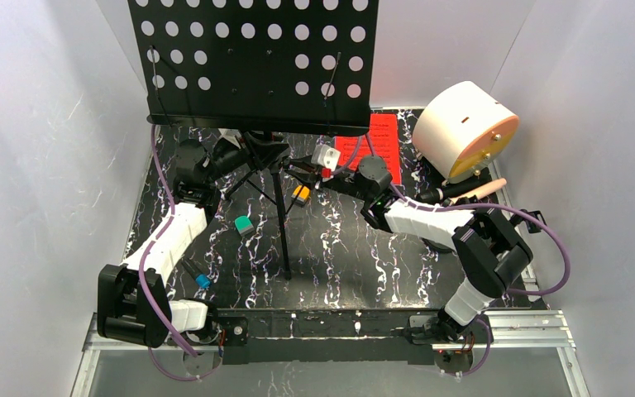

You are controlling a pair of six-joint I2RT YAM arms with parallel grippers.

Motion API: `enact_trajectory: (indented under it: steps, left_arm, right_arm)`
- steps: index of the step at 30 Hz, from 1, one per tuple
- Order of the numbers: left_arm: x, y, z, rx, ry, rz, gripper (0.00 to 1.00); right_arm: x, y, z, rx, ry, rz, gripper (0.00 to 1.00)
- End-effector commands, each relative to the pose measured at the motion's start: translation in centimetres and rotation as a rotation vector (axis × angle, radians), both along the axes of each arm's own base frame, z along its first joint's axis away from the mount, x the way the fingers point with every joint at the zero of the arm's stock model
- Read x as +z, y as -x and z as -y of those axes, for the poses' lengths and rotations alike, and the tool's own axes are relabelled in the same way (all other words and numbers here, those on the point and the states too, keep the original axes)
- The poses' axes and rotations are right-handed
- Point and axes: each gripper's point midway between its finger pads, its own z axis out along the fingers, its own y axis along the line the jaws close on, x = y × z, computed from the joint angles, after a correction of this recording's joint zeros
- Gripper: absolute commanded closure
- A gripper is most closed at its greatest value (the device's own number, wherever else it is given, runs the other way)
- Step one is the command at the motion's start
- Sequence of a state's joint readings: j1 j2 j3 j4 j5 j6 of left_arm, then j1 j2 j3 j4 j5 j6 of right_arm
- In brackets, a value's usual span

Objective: Pack up the instrument practice props
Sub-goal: Unscrew the knob on the music stand.

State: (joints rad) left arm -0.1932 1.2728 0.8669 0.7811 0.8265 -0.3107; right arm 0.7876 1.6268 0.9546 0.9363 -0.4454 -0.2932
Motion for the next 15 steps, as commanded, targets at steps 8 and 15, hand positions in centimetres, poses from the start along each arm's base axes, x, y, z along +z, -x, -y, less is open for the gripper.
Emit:
enact_trajectory:
  steps: [8,15]
  left_arm:
    - [-1.18,-0.37,0.06,0.009,0.023,-0.142,1.0]
    - [-1.28,-0.39,0.11,0.005,0.022,-0.145,1.0]
  right_arm:
    - [4.66,-0.35,-0.53,-0.004,-0.104,0.109,0.61]
    - [5.08,-0.16,-0.87,0.019,-0.113,0.122,0.72]
